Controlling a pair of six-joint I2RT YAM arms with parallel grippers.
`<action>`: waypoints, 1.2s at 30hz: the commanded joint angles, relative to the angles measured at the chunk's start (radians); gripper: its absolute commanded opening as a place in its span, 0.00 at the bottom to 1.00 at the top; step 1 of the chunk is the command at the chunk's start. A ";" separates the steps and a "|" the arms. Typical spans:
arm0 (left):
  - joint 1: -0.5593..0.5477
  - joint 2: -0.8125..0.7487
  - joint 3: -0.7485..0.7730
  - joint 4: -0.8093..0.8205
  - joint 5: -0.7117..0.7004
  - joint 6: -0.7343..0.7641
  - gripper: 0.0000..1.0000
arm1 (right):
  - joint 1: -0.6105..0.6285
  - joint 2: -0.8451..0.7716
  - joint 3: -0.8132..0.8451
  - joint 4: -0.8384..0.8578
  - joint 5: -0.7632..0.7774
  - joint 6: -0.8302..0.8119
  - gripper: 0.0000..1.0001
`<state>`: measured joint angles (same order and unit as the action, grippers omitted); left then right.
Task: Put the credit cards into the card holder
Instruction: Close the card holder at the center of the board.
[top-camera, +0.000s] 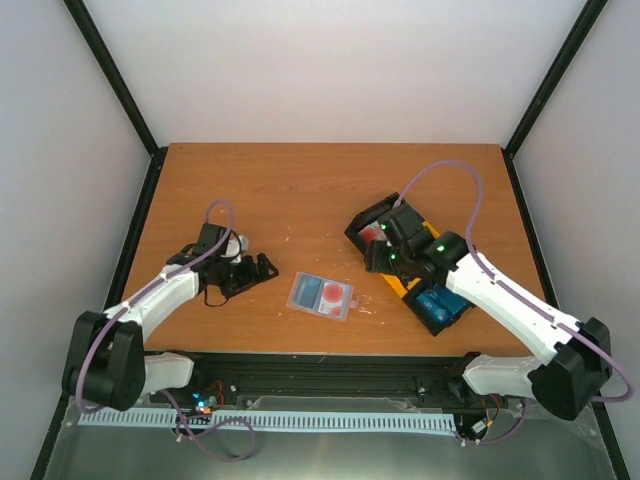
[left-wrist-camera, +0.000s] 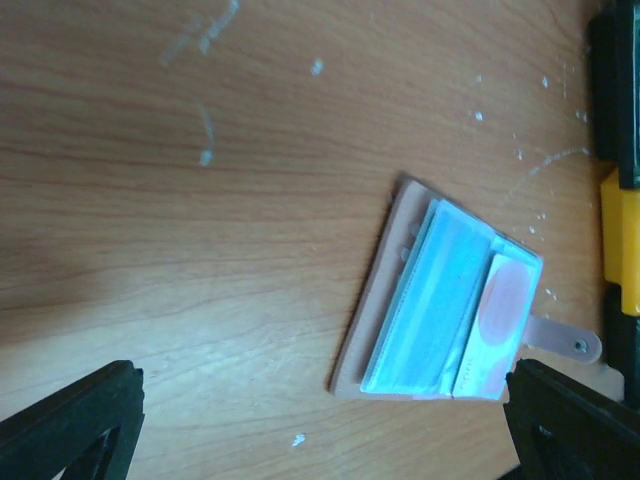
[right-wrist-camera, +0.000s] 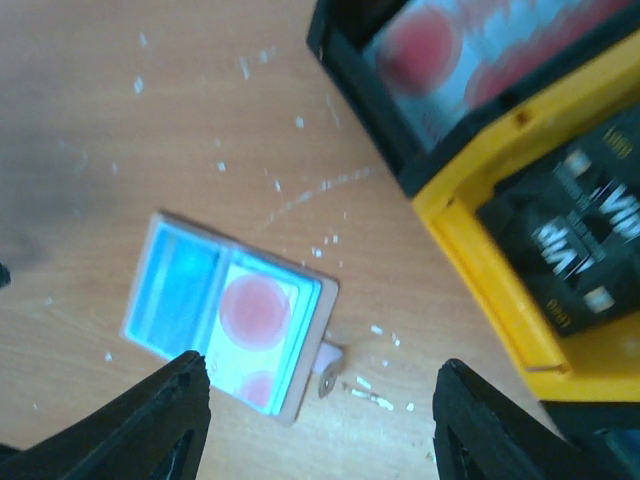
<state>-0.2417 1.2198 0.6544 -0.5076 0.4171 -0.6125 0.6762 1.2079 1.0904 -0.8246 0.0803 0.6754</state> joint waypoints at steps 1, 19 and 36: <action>0.008 0.082 -0.015 0.109 0.182 0.012 1.00 | 0.001 0.055 -0.095 0.068 -0.170 0.053 0.61; 0.008 0.282 -0.032 0.253 0.363 -0.018 0.91 | 0.220 0.454 -0.023 0.201 -0.190 0.106 0.30; -0.050 0.435 -0.008 0.270 0.428 -0.041 0.89 | 0.218 0.564 -0.026 0.153 -0.161 0.122 0.30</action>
<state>-0.2604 1.5959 0.6422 -0.2070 0.8867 -0.6312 0.8917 1.7439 1.0554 -0.6388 -0.1081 0.7841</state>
